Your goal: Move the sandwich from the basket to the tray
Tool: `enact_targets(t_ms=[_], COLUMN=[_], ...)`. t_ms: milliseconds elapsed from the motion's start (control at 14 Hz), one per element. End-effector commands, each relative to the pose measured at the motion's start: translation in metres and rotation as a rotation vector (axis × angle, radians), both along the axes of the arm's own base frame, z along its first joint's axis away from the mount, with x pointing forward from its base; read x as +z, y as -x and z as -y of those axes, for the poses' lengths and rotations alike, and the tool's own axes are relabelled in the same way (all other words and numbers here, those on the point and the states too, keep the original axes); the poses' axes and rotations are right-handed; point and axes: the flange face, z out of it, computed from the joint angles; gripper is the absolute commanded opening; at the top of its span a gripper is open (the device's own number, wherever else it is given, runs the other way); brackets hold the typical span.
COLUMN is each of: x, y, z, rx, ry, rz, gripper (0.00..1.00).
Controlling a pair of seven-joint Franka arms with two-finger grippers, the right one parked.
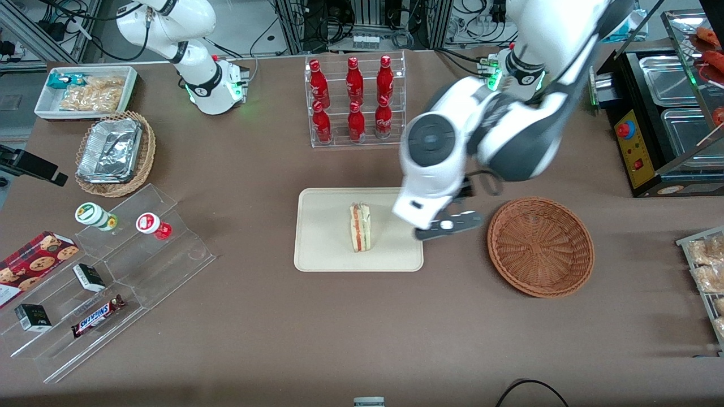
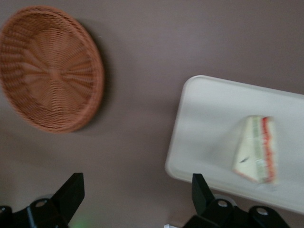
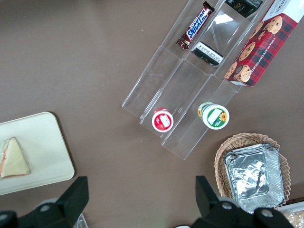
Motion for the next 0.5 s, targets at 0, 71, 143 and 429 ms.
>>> enact_targets(t_ms=[0,71,143,429], x=[0.015,0.022,0.031,0.062], y=[0.010,0.019,0.029,0.039], z=[-0.098,-0.115,-0.129,-0.219], rx=[-0.048,-0.073,-0.077,-0.090], ry=[-0.006,-0.001,-0.020,0.048], rz=[-0.076,-0.090,-0.093,-0.160], gripper=[1.00,1.00,1.00,1.00])
